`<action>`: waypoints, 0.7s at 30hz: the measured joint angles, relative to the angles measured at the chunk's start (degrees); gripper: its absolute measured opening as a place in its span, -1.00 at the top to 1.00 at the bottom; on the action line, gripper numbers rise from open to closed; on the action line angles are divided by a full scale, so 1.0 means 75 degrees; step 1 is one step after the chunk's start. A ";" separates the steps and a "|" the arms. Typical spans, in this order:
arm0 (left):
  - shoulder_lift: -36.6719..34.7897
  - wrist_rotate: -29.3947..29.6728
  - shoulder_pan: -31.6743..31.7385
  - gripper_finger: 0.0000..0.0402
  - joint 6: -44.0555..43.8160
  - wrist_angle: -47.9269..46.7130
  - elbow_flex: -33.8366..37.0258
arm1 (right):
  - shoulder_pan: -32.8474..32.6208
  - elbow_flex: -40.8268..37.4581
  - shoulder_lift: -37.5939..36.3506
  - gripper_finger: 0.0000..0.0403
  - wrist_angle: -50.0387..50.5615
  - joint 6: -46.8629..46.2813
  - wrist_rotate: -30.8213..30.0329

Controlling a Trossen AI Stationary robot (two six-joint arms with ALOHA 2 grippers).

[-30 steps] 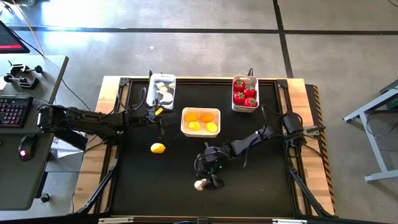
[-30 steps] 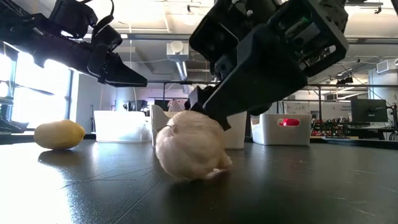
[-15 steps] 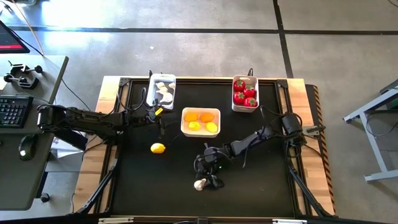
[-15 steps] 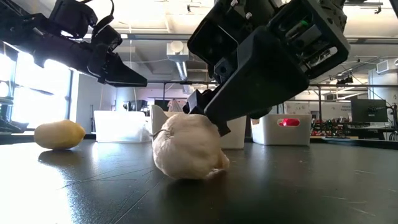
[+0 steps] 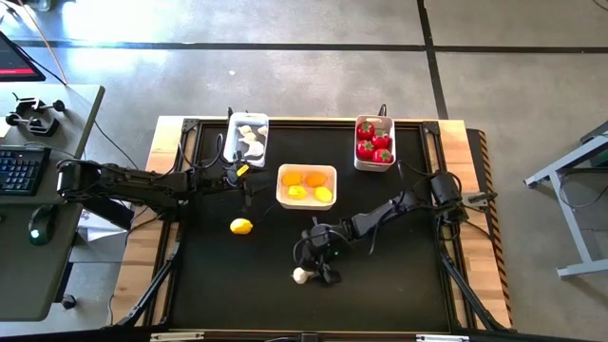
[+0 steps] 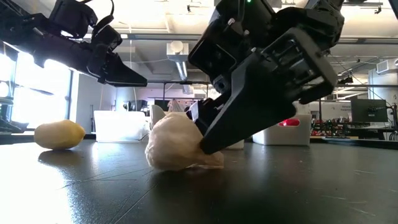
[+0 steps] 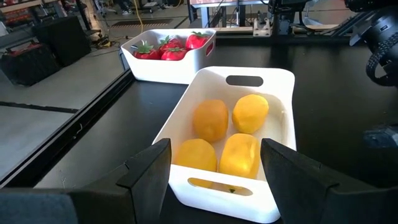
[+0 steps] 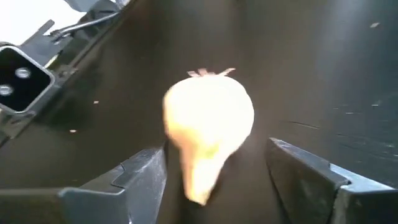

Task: Sort produce into baskets
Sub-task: Put the white garlic into the top transparent bin

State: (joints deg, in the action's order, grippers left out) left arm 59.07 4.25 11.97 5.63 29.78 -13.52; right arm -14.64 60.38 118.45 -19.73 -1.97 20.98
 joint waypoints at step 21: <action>0.0000 0.0000 0.0000 -0.16 -0.0119 0.0000 0.0000 | 0.0597 -0.0017 -0.0467 0.90 0.0959 -0.0100 -0.0293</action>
State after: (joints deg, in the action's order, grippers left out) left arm 59.07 4.25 11.97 4.73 29.78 -13.52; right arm -10.16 60.25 114.95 -12.54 -2.72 18.78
